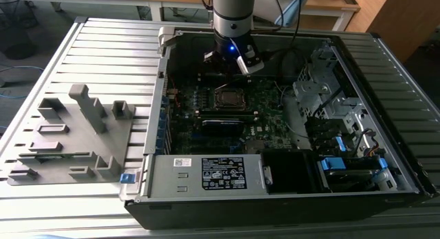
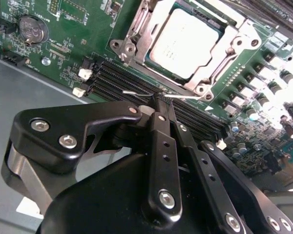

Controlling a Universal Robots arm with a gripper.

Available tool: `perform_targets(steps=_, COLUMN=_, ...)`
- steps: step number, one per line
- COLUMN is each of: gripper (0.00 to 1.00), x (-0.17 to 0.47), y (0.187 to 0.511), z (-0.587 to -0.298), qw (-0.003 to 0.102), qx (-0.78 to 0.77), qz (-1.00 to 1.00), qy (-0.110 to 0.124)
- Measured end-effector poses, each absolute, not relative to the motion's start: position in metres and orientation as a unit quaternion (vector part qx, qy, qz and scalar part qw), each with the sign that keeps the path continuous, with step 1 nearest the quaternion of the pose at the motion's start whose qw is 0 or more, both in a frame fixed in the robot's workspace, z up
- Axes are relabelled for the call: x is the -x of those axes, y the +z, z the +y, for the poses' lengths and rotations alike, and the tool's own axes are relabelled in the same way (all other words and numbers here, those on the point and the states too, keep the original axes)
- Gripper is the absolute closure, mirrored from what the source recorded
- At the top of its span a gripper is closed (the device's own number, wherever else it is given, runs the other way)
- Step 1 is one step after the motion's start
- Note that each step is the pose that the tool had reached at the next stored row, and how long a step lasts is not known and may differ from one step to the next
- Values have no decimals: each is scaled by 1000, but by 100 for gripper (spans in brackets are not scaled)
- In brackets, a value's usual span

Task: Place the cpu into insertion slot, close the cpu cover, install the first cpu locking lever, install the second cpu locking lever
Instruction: 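Install the first cpu locking lever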

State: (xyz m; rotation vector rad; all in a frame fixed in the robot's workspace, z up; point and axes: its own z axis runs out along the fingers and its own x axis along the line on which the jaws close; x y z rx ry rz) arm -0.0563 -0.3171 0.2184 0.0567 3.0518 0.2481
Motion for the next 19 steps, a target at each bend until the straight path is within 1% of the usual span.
perform_targets(steps=3, gripper=89, x=56, y=218, z=-317, qw=40, qx=-18, qz=996, qy=81)
perform_targets(steps=10, gripper=89, x=56, y=214, z=-317, qw=50, qx=-19, qz=995, qy=81)
perform_targets(steps=19, gripper=89, x=56, y=212, z=-317, qw=55, qx=-68, qz=993, qy=78)
